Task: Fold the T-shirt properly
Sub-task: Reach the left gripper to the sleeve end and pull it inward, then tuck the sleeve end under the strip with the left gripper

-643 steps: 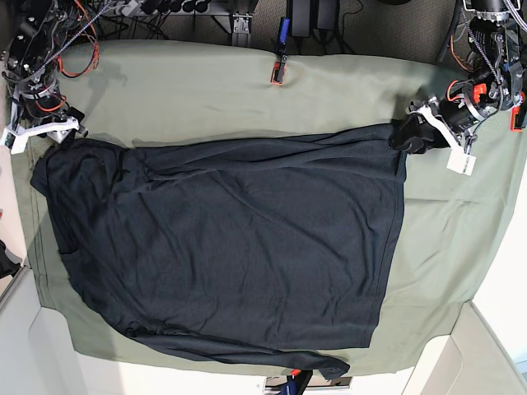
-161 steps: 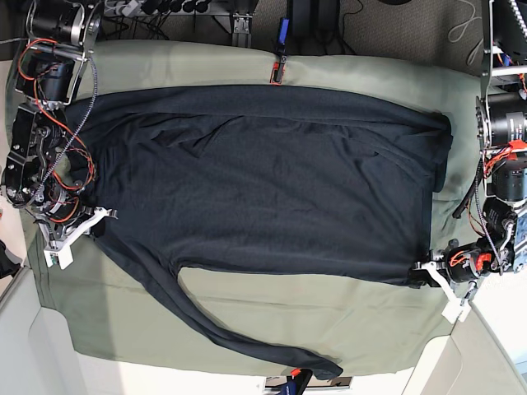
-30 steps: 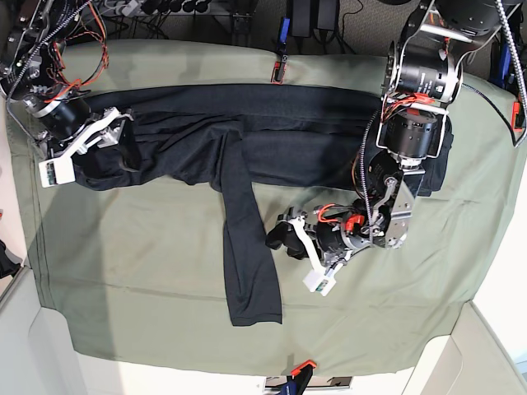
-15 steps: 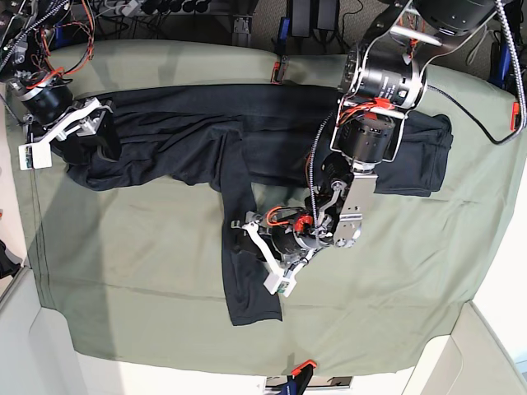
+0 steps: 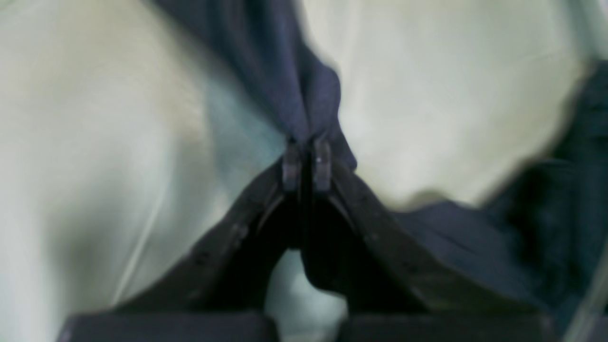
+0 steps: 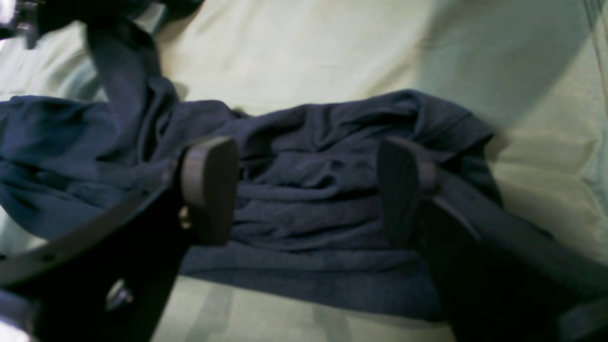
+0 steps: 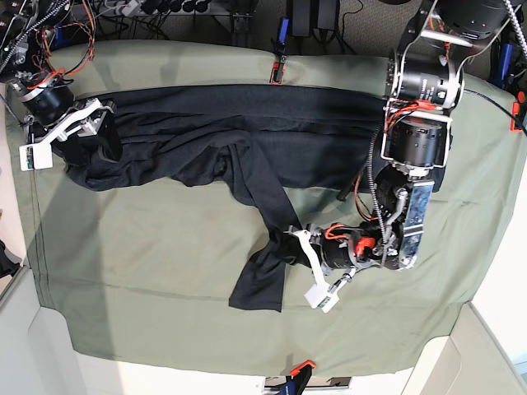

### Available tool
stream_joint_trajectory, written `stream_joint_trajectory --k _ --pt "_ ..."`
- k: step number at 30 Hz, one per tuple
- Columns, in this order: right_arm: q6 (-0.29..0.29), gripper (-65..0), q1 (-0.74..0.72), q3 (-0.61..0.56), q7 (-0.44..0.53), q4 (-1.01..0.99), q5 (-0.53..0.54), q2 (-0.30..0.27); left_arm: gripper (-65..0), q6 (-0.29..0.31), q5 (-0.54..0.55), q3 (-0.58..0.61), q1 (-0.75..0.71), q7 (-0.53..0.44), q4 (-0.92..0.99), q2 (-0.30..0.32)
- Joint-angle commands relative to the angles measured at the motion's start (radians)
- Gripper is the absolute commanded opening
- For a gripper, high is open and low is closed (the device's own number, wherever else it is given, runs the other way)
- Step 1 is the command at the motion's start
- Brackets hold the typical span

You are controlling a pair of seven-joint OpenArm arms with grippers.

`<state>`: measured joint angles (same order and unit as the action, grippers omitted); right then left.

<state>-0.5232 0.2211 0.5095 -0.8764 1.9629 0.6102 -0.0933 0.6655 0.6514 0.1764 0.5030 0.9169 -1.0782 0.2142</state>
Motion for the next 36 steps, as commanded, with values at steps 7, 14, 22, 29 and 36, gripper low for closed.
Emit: stream_joint_trajectory --k 7,14,22,29,36 --pt "0.002 -20.1 -0.007 0.004 0.028 0.019 -0.008 -0.009 -65.0 0.033 0.123 -0.002 -0.230 0.045 -0.422 0.199" --pt "0.002 -20.1 -0.007 0.003 0.039 0.019 -0.011 -0.011 -65.0 0.033 0.111 -0.178 -0.534 0.045 -0.756 0.358" --pt "0.002 -20.1 -0.010 0.003 0.047 0.019 -0.011 -0.011 -57.8 0.033 0.220 -0.270 -0.726 0.044 -0.800 0.371" --pt "0.002 -20.1 -0.009 0.003 0.045 0.019 -0.011 -0.011 -32.0 0.033 0.147 -0.270 -0.695 -0.083 -0.800 0.353" --pt "0.002 -20.1 -0.007 0.003 0.020 0.019 -0.007 -0.009 -32.0 0.000 0.031 -0.263 -0.527 -0.192 -0.674 0.293"
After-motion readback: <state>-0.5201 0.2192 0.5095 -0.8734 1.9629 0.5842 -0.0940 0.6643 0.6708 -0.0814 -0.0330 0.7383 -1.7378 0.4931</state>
